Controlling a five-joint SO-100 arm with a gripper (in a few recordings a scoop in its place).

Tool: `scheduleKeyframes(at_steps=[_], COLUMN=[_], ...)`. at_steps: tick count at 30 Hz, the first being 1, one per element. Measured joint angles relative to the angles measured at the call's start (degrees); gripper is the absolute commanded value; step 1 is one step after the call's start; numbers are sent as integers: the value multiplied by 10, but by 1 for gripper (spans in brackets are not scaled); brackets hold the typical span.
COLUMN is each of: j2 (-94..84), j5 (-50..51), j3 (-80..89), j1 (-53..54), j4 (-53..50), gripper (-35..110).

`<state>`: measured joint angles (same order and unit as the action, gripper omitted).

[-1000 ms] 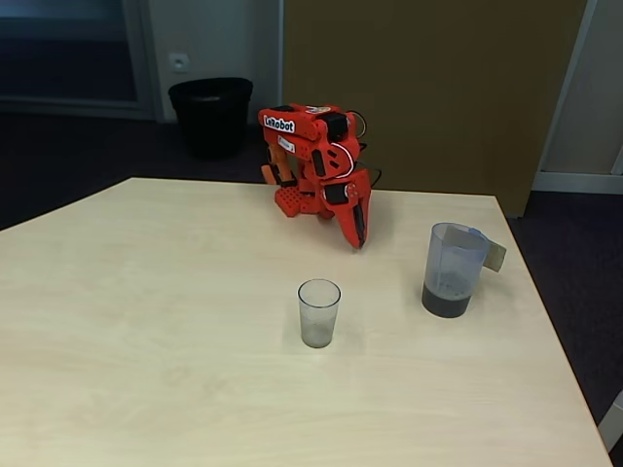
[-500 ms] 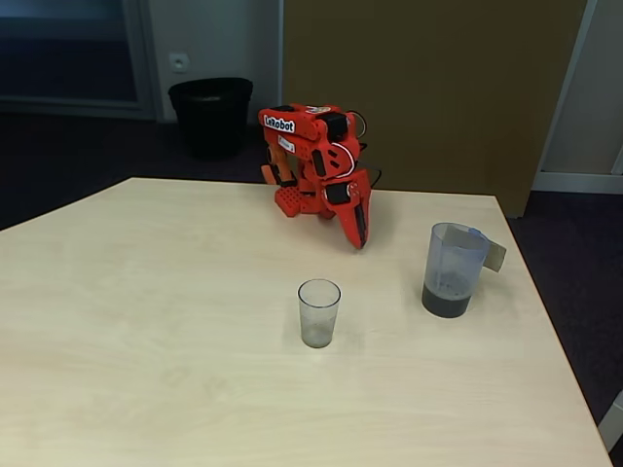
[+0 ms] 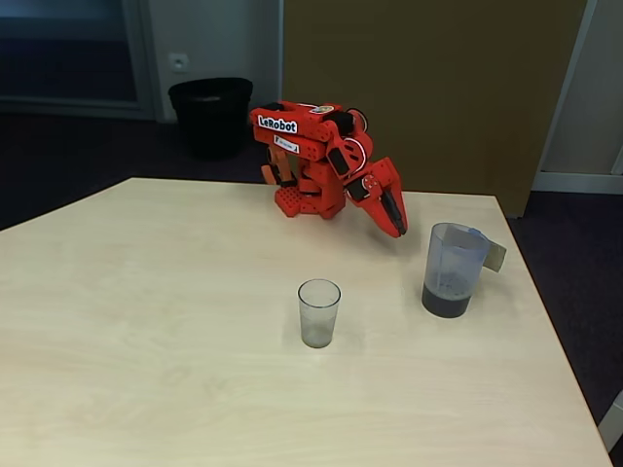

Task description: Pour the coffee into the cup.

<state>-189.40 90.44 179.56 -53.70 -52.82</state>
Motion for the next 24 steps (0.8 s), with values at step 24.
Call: scheduleKeyframes(at_steps=[24], j2=[301], j5=[4], j3=[-83], j1=[-91], j4=[369], gripper=[26])
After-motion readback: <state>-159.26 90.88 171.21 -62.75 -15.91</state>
